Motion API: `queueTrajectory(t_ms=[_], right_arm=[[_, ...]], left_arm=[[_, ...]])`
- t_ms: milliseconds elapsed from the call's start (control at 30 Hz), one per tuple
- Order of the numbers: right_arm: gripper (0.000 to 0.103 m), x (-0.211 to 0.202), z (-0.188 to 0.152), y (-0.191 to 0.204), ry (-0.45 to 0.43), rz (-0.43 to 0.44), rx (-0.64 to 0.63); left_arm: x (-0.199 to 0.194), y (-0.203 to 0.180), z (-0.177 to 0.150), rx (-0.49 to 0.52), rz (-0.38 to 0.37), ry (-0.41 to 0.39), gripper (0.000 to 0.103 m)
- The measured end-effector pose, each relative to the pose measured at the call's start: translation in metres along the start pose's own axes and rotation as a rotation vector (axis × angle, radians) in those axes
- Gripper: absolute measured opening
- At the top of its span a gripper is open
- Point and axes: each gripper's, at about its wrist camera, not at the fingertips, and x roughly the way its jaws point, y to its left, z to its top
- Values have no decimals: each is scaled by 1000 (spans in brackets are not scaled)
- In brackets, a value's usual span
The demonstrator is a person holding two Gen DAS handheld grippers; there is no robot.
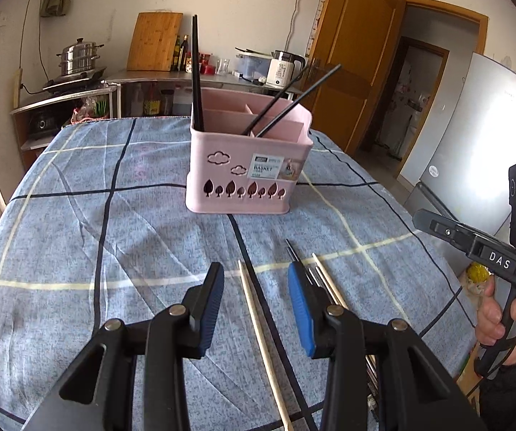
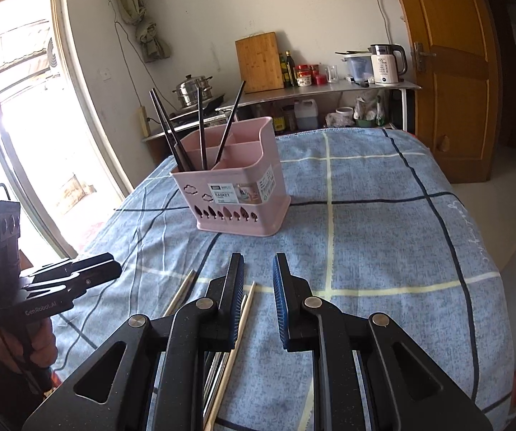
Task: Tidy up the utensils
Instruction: 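Lower the left gripper onto a light wooden chopstick while the right gripper approaches black chopsticks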
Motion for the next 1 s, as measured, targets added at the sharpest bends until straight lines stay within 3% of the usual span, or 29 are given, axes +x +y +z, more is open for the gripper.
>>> queueTrajectory(t_ms=[600, 1000], right_arm=[[16, 85, -16, -1, 235, -7, -5], [16, 124, -17, 9, 320, -18, -37]], left_arm=[[77, -5, -12, 18, 55, 195, 37], [89, -6, -9, 30, 66, 210, 35]])
